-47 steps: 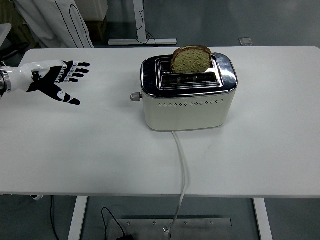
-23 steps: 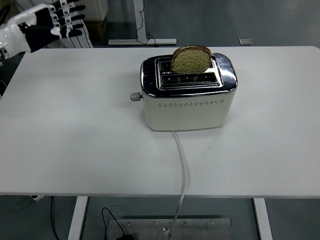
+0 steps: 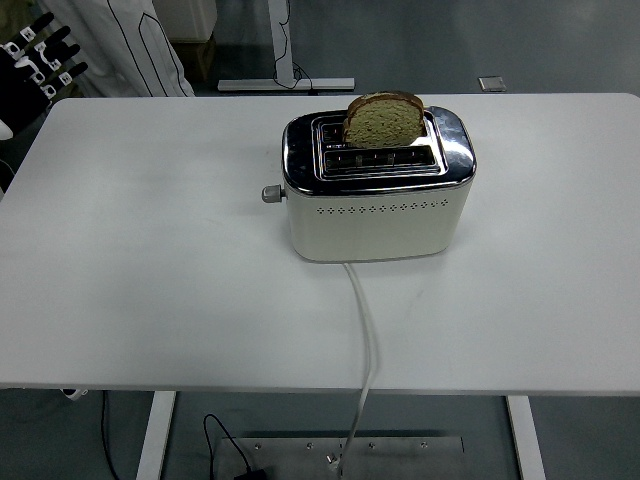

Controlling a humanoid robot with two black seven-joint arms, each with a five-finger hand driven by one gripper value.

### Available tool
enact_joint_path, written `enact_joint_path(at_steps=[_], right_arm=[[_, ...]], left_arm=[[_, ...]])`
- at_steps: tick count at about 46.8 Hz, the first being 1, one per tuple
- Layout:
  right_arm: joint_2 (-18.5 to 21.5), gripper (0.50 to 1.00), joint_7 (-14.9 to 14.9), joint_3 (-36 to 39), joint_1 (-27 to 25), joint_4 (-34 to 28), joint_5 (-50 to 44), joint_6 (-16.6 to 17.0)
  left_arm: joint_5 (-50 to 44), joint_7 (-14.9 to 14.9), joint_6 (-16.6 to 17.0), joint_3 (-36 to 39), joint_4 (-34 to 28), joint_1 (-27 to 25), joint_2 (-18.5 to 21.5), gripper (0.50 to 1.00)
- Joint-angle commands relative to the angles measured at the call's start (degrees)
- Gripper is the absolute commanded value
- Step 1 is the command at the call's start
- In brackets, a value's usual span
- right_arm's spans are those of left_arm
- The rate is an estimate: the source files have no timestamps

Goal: Press down toaster

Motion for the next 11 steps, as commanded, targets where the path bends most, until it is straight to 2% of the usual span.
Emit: enact_joint_path(at_steps=[1,11], right_arm=[[0.0,0.998,0.0,0.09,-0.01,0.0,0.0,0.01],[0.0,0.998,0.17,0.18,-0.1,0.09,0.0,0.01]], left_arm=[[-1.11,0.01,0.14,-0.71,0.9,1.41,-0.33,1.0],[-1.99,0.01,0.23,-1.59,1.26,3.08,-0.51,1.0]])
